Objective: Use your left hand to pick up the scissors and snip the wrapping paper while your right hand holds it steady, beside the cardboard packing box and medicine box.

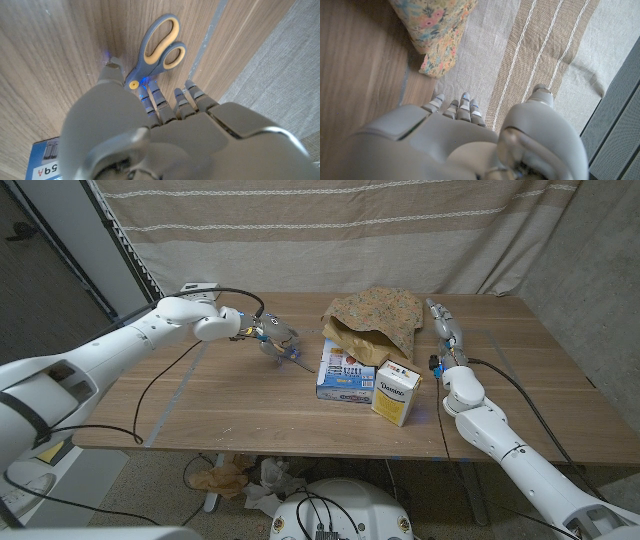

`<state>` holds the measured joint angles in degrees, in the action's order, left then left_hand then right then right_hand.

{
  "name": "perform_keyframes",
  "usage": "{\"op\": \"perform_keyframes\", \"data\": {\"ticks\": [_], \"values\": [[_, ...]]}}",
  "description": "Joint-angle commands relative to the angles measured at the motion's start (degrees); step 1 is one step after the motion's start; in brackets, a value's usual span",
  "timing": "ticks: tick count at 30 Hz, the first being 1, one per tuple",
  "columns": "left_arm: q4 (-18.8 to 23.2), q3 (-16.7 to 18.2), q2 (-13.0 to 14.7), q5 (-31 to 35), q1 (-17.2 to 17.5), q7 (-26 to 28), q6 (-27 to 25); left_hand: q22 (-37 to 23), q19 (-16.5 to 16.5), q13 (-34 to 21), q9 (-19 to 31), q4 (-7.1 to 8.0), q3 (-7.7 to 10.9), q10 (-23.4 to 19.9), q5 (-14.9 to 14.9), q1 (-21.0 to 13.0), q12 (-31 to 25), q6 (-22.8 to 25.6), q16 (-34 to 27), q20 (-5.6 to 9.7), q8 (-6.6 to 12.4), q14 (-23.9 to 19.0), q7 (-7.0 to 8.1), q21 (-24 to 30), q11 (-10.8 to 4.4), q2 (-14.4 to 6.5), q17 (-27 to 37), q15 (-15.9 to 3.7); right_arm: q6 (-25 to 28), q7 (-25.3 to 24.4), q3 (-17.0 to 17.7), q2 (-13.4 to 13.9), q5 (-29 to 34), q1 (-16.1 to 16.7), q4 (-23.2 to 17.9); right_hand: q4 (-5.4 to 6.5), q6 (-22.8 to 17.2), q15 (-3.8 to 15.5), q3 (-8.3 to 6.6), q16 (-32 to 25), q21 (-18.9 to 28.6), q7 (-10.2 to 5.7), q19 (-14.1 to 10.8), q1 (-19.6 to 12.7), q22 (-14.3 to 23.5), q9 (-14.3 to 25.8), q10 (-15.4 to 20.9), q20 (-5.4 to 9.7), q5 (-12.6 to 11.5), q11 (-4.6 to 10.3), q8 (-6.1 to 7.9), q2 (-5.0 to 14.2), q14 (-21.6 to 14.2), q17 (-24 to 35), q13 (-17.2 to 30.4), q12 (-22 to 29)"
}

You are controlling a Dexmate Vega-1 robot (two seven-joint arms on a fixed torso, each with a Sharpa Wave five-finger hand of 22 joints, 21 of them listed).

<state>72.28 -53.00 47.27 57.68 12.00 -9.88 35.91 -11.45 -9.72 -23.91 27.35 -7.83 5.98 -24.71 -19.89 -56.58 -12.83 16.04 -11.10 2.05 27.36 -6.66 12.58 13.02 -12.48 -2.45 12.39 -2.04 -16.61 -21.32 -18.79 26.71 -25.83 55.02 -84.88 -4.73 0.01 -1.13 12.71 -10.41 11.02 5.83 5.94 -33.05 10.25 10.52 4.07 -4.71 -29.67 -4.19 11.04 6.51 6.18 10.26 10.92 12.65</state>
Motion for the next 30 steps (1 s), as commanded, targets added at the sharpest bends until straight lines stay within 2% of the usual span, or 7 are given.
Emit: {"op": "perform_keyframes", "data": {"ticks": [1, 12, 13, 19, 30], "values": [[-1.4, -0.9, -0.6, -0.3, -0.7, 0.9, 0.5, -0.1, -0.7, -0.1, 0.2, 0.06, 0.1, -0.1, 0.4, -0.2, -0.2, 0.6, -0.4, 4.34, 0.44, -0.6, 0.03, 0.3, 0.0, -0.3, 0.1, -10.18, 0.0, -0.7, -0.2, -0.2, 0.5, -0.1, 0.0, 0.09, -0.1, -0.11, 0.57, 0.5, -0.3, 0.05, 1.4, 0.1, 0.2, 0.2, -0.2, 0.14, 0.2, -0.58, 0.26, 0.36, 2.1, 0.2, 0.2, 0.0], [-1.9, -1.4, -0.8, -0.3, -1.1, 1.1, 0.4, -0.1, -1.0, -0.1, 0.3, 0.14, 0.11, -0.2, 0.7, -0.3, -0.2, 0.7, -0.5, 4.74, 0.57, -0.8, 0.03, 0.5, -0.01, -0.5, 0.1, -10.22, 0.3, -0.7, -0.1, -0.1, 0.2, 0.2, -0.3, 0.16, 0.0, -0.12, 0.62, 0.4, -0.3, 0.05, 1.9, 0.2, 0.2, 0.2, -0.3, 0.09, 0.3, -0.39, 0.23, 0.37, 2.5, 0.2, 0.2, 0.0], [-2.0, -1.4, -0.8, -0.3, -1.2, 1.2, 0.3, -0.1, -1.0, 0.0, 0.3, 0.14, 0.5, -0.3, 0.9, -0.7, -0.2, 0.9, -0.6, 4.78, 0.77, -1.0, 0.06, 0.5, -0.04, -1.3, 0.1, -10.45, 0.3, -0.6, -0.1, 0.0, 0.2, 0.2, -0.3, 0.16, 0.0, -0.13, 0.63, 0.4, -0.3, 0.04, 1.9, 0.2, 0.2, 0.2, -0.3, 0.07, 0.3, -0.39, 0.23, 0.37, 2.5, 0.2, 0.2, 0.0], [-2.5, -1.7, -1.0, -0.2, -1.4, 1.6, 0.2, -0.1, -1.2, 0.0, 0.3, 0.01, 0.66, -0.4, 1.1, -1.0, -0.3, 0.9, -0.5, 4.89, 0.84, -1.0, 0.06, 0.6, -0.04, -1.5, 0.1, -10.4, 0.6, -0.8, -0.1, -0.1, 0.2, 0.1, -0.5, 0.19, 0.0, -0.16, 0.65, 0.4, -0.2, 0.08, 1.9, 0.2, 0.2, 0.2, -0.4, 0.04, 0.3, -0.37, 0.22, 0.39, 2.7, 0.2, 0.2, 0.0], [-3.5, -2.3, -1.4, -0.5, -1.7, 2.0, 0.6, 0.0, -1.5, 0.1, 0.5, -0.89, 1.98, -1.2, 2.2, -3.6, -0.6, 1.4, -0.5, 5.07, 1.37, -1.4, 0.05, 0.7, -0.07, -2.8, 0.0, -10.43, 0.7, -1.1, -0.2, -0.3, 0.2, 0.1, -0.3, 0.23, 0.1, -0.26, 0.69, 0.3, -0.2, 0.0, 2.1, 0.3, 0.2, 0.2, -0.5, -0.01, 0.3, -0.29, 0.2, 0.38, 2.8, 0.2, 0.2, 0.0]]}}
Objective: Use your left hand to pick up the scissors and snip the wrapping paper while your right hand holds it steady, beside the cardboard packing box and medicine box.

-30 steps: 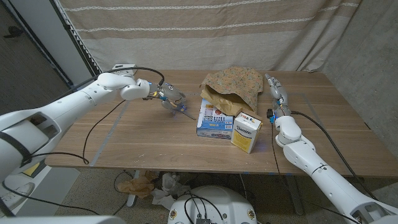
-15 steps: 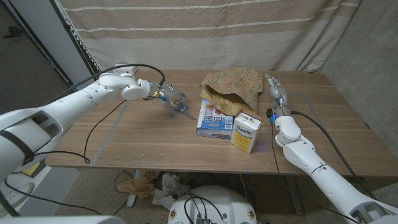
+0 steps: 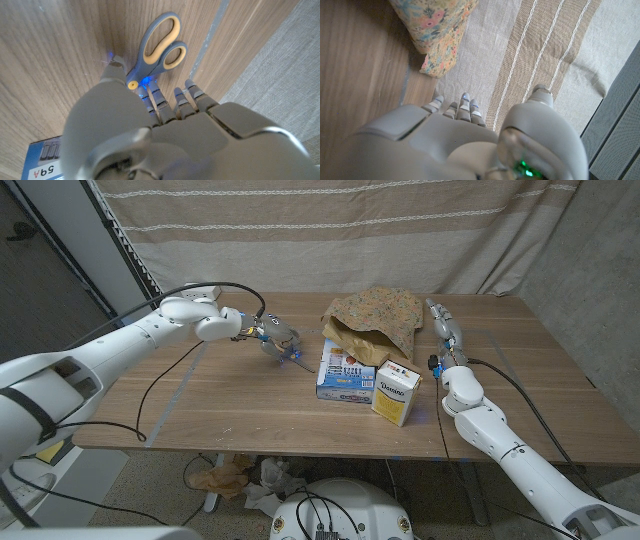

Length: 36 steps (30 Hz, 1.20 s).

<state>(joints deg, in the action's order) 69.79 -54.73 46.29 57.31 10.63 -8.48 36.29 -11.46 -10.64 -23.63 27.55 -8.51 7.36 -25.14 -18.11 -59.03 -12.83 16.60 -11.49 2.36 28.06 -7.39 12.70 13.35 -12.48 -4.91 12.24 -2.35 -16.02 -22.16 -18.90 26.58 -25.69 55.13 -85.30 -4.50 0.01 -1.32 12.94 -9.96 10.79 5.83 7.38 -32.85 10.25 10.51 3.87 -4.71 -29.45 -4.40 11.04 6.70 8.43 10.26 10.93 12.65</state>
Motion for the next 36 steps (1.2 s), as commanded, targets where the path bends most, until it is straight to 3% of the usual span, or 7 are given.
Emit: {"op": "perform_keyframes", "data": {"ticks": [1, 20, 32, 36], "values": [[-1.1, -0.7, -0.5, -0.1, -0.4, 0.7, 0.3, 0.0, -0.6, -0.2, 0.3, -0.24, 0.67, -0.9, 0.6, -1.2, -0.6, 0.9, -0.2, 4.77, 0.72, -0.8, -0.07, 0.3, -0.07, -0.5, 0.1, -10.11, -0.1, -0.1, -0.1, -0.2, 0.0, 0.0, 0.3, 0.0, 0.0, -0.07, 0.46, -0.2, 0.1, 0.01, 0.6, 0.1, 0.2, 0.2, -0.2, 0.0, 0.1, -0.06, 0.21, 0.19, 0.6, 0.2, 0.1, 0.0], [-4.8, -2.6, -2.0, -0.2, -2.0, 2.5, 1.8, 0.0, -0.7, -0.2, 0.6, -0.31, 1.27, -1.9, 1.9, -2.3, -1.0, 1.5, -0.3, 4.71, 1.32, -1.4, -0.08, 0.4, -0.06, -1.0, 0.1, -10.0, -0.1, -0.7, -0.2, -0.5, 0.3, -0.2, 0.7, 0.06, -0.1, -0.18, 0.54, -0.3, 0.2, 0.02, 0.7, 0.2, 0.3, 0.2, -0.2, -0.04, 0.1, -0.18, 0.25, 0.17, 0.7, 0.2, 0.1, 0.1], [-5.0, -3.3, -1.9, -0.4, -2.3, 2.5, 2.1, 0.1, -1.0, -0.2, 0.7, -0.09, 1.35, -2.6, 2.8, -2.3, -1.2, 2.0, -0.4, 4.68, 1.79, -2.0, -0.09, 0.5, -0.05, -1.1, 0.2, -9.97, -0.9, -0.9, -0.2, -0.7, 0.6, 0.2, 0.7, 0.09, -0.2, -0.11, 0.57, -0.4, 0.3, 0.06, 0.7, 0.3, 0.3, 0.2, -0.2, -0.04, 0.1, -0.12, 0.29, 0.19, 0.8, 0.2, 0.1, 0.1], [-5.1, -3.3, -1.9, -0.4, -2.3, 2.7, 2.2, 0.1, -1.0, -0.4, 1.1, -0.11, 1.48, -4.5, 4.0, -2.7, -2.0, 3.5, -0.4, 4.8, 2.88, -3.0, -0.03, 0.4, -0.06, -0.9, 0.2, -9.96, -0.6, -1.1, -0.2, -0.7, 0.6, 0.2, 0.5, 0.1, -0.2, -0.11, 0.57, -0.4, 0.3, 0.13, 0.8, 0.3, 0.3, 0.2, -0.3, -0.04, 0.1, -0.2, 0.3, 0.19, 0.8, 0.2, 0.1, 0.1]]}}
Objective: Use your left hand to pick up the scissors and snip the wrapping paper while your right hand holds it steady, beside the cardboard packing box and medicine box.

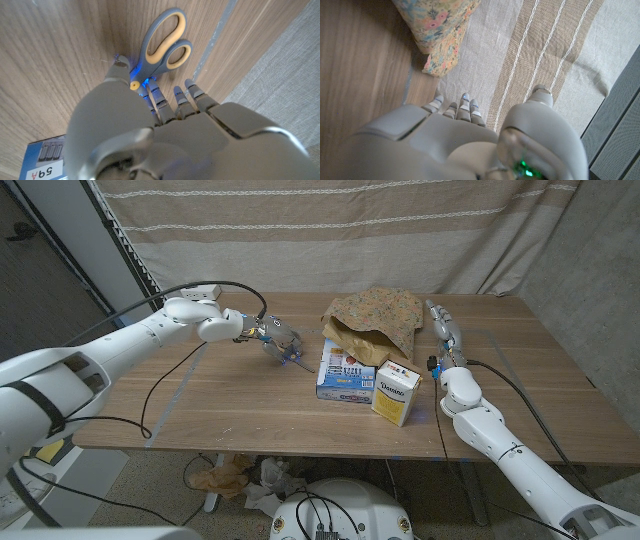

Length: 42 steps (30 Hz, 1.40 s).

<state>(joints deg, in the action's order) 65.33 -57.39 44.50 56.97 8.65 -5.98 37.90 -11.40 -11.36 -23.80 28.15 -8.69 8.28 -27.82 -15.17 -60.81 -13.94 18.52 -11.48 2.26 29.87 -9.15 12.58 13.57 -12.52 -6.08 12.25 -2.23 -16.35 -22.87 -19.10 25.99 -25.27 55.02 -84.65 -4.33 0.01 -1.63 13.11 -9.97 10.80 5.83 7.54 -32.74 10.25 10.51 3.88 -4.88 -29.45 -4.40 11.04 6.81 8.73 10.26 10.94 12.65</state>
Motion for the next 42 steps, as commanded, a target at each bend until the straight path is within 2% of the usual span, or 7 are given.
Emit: {"op": "perform_keyframes", "data": {"ticks": [1, 7, 31, 36, 39, 42], "values": [[-0.8, -0.8, -0.1, 0.1, -0.4, 0.2, 0.7, 0.0, -0.3, -0.2, 0.5, 0.1, 0.65, -2.0, 1.2, -1.0, -1.0, 1.5, -0.5, 4.92, 1.11, -1.4, 0.07, 0.2, -0.01, 0.2, 0.2, -10.15, -0.3, -0.3, 0.0, -0.1, 0.2, 0.3, -0.2, -0.07, -0.2, 0.12, 0.41, -0.4, 0.3, 0.11, 0.6, 0.2, 0.3, 0.2, -0.2, 0.12, 0.2, -0.26, 0.29, 0.08, 0.5, 0.2, 0.1, 0.1], [-1.6, -1.1, -0.3, 0.8, -1.0, 1.1, 0.6, 0.0, -0.4, -0.7, 1.0, -0.17, 1.21, -3.8, 1.9, -2.0, -1.9, 2.1, -0.8, 5.16, 1.87, -2.7, 0.05, 0.2, -0.01, -0.1, 0.4, -10.32, 0.2, -0.3, -0.3, -0.3, 0.3, 0.0, -0.1, -0.06, -0.2, 0.12, 0.42, -0.4, 0.3, 0.15, 0.7, 0.2, 0.3, 0.2, -0.3, 0.11, 0.2, -0.09, 0.28, 0.09, 0.6, 0.2, 0.1, 0.1], [-1.9, -2.0, -0.2, 0.9, -1.2, 0.6, 0.2, 0.1, -0.8, -1.6, 2.1, -0.55, 1.96, -5.9, 2.7, -3.7, -3.4, 3.4, -1.0, 5.16, 3.46, -4.6, 0.03, 0.3, 0.01, 0.3, 0.8, -10.39, 0.3, -0.3, -0.5, -0.4, 0.3, 0.2, 0.3, -0.03, 0.0, 0.09, 0.45, -0.4, 0.3, 0.04, 0.9, 0.2, 0.3, 0.2, -0.5, 0.05, 0.2, -0.14, 0.21, 0.13, 0.8, 0.2, 0.1, 0.1], [-2.0, -2.1, -0.2, 0.9, -1.2, 0.4, 0.2, 0.0, -1.2, -2.0, 2.7, -0.57, 2.2, -6.7, 3.0, -4.3, -4.1, 4.2, -1.0, 5.31, 4.33, -5.4, 0.03, 0.4, 0.02, 0.6, 1.0, -10.37, 0.4, -0.6, -0.5, -0.5, 0.2, 0.3, 0.1, -0.02, 0.0, 0.05, 0.45, -0.4, 0.3, 0.03, 0.9, 0.2, 0.3, 0.2, -0.5, 0.06, 0.2, -0.12, 0.21, 0.14, 0.9, 0.2, 0.1, 0.1], [-1.8, -2.1, -0.1, 0.8, -1.1, 0.4, 0.2, 0.0, -1.2, -2.1, 2.8, -0.61, 2.19, -6.7, 3.1, -4.5, -4.1, 4.2, -0.9, 5.08, 4.42, -5.5, 0.02, 0.4, 0.02, 0.9, 1.0, -10.34, 0.4, -0.6, -0.4, -0.5, 0.1, 0.4, 0.1, -0.02, 0.0, 0.08, 0.45, -0.4, 0.3, 0.03, 1.0, 0.2, 0.3, 0.2, -0.6, 0.06, 0.2, -0.15, 0.21, 0.15, 0.9, 0.2, 0.1, 0.1], [-1.7, -1.9, 0.0, 0.4, -0.8, 0.4, 0.0, -0.1, -0.8, -2.4, 3.3, -0.25, 1.93, -6.4, 3.1, -4.3, -4.3, 2.9, -0.8, 3.89, 4.33, -5.6, -0.06, 0.3, 0.05, 1.6, 1.2, -10.13, 0.2, -0.5, -0.5, -0.5, 0.1, 0.4, 0.1, -0.03, 0.0, 0.16, 0.46, -0.4, 0.4, 0.0, 1.0, 0.2, 0.3, 0.2, -0.6, 0.04, 0.2, 0.04, 0.2, 0.15, 0.9, 0.2, 0.1, 0.1]]}}
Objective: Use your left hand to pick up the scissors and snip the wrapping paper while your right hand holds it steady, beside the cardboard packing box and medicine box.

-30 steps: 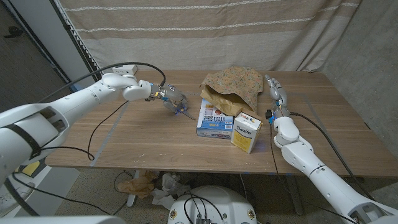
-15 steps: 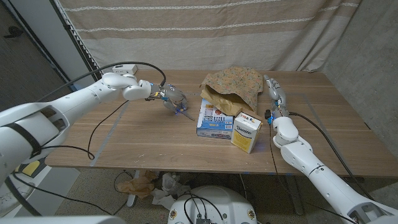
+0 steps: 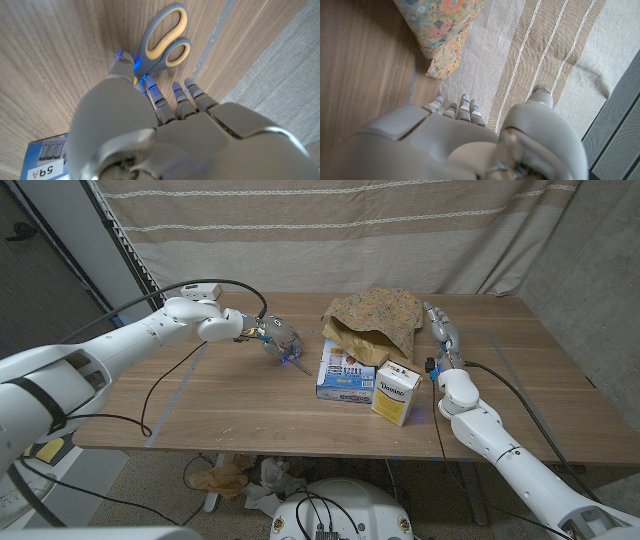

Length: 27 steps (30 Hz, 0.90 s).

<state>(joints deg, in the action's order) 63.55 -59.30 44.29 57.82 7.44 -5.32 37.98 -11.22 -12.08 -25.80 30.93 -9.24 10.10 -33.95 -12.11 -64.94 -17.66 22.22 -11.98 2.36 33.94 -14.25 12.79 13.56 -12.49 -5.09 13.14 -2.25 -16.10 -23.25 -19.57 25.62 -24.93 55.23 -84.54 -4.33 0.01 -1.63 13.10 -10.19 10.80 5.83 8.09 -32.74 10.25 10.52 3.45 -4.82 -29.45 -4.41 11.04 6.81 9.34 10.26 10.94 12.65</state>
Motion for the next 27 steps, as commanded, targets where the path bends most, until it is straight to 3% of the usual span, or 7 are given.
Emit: {"op": "perform_keyframes", "data": {"ticks": [1, 4, 7, 14, 27], "values": [[0.1, 0.0, 0.2, -0.5, 0.5, -0.2, -0.1, -0.3, 0.0, -0.5, 0.7, 0.72, -0.11, 0.1, -0.1, 0.3, -0.5, -1.6, -0.2, 3.37, 0.14, -0.4, -0.28, 0.3, 0.05, 0.6, 0.4, -10.0, -0.3, 0.1, -0.1, -0.1, -0.1, 0.2, 0.2, -0.02, 0.0, 0.12, 0.46, -0.2, 0.4, 0.03, 0.4, 0.2, 0.3, 0.2, -0.2, 0.01, 0.2, 0.03, 0.21, 0.15, 0.3, 0.2, 0.1, 0.1], [0.4, 0.3, 0.3, -1.0, 0.9, -0.4, -0.2, -0.4, 0.1, -0.8, 1.1, 1.37, -0.75, 0.6, -0.7, 1.3, -0.5, -2.1, -0.1, 2.71, 0.25, -0.3, -0.26, 0.3, 0.07, 1.0, 0.7, -9.93, -0.2, -0.1, 0.0, -0.2, -0.3, 0.2, 0.1, -0.02, 0.0, 0.09, 0.47, -0.2, 0.4, 0.0, 0.5, 0.2, 0.3, 0.2, -0.2, -0.02, 0.2, -0.14, 0.2, 0.15, 0.3, 0.2, 0.1, 0.1], [0.5, 0.2, 0.3, -1.1, 1.0, -0.7, -0.1, -0.7, -0.1, -1.9, 2.4, 2.43, -2.38, -0.6, -3.4, 3.0, -1.8, -1.5, -0.5, 2.81, 1.4, -1.6, -0.15, 0.5, 0.03, 1.8, 1.4, -10.11, -0.3, -0.1, 0.0, -0.2, -0.2, 0.2, 0.2, -0.02, 0.0, 0.09, 0.47, -0.2, 0.4, 0.02, 0.4, 0.2, 0.3, 0.2, -0.2, 0.01, 0.2, -0.08, 0.21, 0.16, 0.4, 0.2, 0.1, 0.1], [0.5, 0.3, 0.3, -1.2, 1.2, -1.0, 0.0, -0.8, -0.5, -2.8, 3.2, 2.54, -2.94, -1.3, -4.9, 3.0, -2.8, 0.1, -1.0, 2.89, 2.55, -3.2, -0.22, 0.8, 0.07, 1.7, 2.0, -10.27, -0.2, 0.0, 0.1, -0.4, -0.4, 0.0, 0.3, -0.01, 0.0, 0.16, 0.48, -0.2, 0.4, -0.02, 0.5, 0.2, 0.3, 0.2, -0.2, 0.01, 0.2, -0.07, 0.21, 0.17, 0.4, 0.2, 0.1, 0.1], [0.4, 0.4, 0.2, -1.1, 1.3, -0.9, -0.2, -0.8, -0.8, -3.2, 3.4, 2.56, -3.0, -2.0, -5.4, 2.9, -3.4, 0.8, -1.1, 3.19, 2.98, -4.0, -0.21, 1.0, 0.07, 1.3, 2.2, -10.34, -0.2, 0.6, -0.2, -0.4, -0.5, -0.6, 0.7, 0.01, 0.1, 0.22, 0.5, -0.2, 0.4, -0.04, 0.5, 0.3, 0.3, 0.2, -0.3, 0.04, 0.2, 0.06, 0.19, 0.18, 0.5, 0.2, 0.1, 0.1]]}}
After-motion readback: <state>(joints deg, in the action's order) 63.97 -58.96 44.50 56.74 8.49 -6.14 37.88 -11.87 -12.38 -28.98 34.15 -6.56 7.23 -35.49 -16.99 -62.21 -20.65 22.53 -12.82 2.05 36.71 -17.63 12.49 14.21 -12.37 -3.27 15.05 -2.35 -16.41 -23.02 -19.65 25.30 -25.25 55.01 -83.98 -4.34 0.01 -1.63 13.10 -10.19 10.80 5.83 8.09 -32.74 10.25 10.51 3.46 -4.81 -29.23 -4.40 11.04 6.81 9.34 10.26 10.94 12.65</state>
